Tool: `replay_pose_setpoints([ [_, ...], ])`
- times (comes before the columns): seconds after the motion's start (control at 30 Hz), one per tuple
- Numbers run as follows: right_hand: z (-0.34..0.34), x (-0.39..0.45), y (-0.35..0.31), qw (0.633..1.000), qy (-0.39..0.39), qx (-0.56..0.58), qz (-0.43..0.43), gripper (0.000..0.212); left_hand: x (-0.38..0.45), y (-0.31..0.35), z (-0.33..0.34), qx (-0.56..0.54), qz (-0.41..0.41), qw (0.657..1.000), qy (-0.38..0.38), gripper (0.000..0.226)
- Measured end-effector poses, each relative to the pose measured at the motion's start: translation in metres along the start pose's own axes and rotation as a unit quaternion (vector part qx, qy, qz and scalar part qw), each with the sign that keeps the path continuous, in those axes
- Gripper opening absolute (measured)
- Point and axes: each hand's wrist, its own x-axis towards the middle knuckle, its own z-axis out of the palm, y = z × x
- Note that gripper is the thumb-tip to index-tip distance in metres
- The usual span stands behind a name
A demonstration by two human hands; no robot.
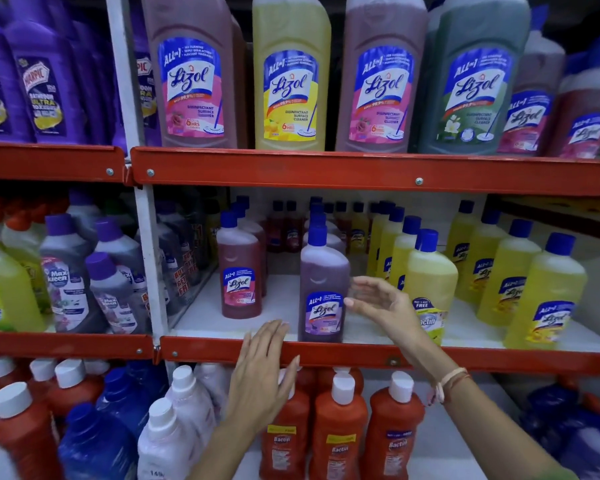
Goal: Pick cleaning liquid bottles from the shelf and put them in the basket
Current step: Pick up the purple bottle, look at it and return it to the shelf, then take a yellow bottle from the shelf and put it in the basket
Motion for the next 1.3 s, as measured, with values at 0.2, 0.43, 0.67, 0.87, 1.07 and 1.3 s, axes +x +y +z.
replay_pose_setpoints([
  [0.2,-0.055,-0.013,-0.029,0.993,0.052,0.004,-0.105,0.025,0.031,0.064,0.022,-0.044,0.07,0.997,0.008,0.045],
  [0.43,-0.118,-0.014,-0.01,0.984,0.115,0.009,-0.133,0.025,0.044,0.103,0.06,-0.035,0.086,0.995,-0.028,0.04],
  [0.67,-0.125,0.008,0.028,0.994,0.094,-0.038,-0.039,0.075,0.036,0.11,0.081,-0.004,0.071,0.995,-0.07,0.049],
  [0.87,-0.104,0.015,0.052,0.995,0.069,0.029,0.062,0.07,0.028,0.113,0.088,0.023,0.046,0.995,-0.089,0.057],
  [1.07,-0.072,0.008,0.039,0.957,0.23,-0.172,-0.048,0.072,0.028,0.111,0.09,0.057,0.064,0.992,-0.093,0.066],
  [1.3,-0.066,-0.009,-0.001,0.879,0.352,-0.29,-0.136,0.069,0.027,0.107,0.092,0.064,0.075,0.991,-0.09,0.069],
])
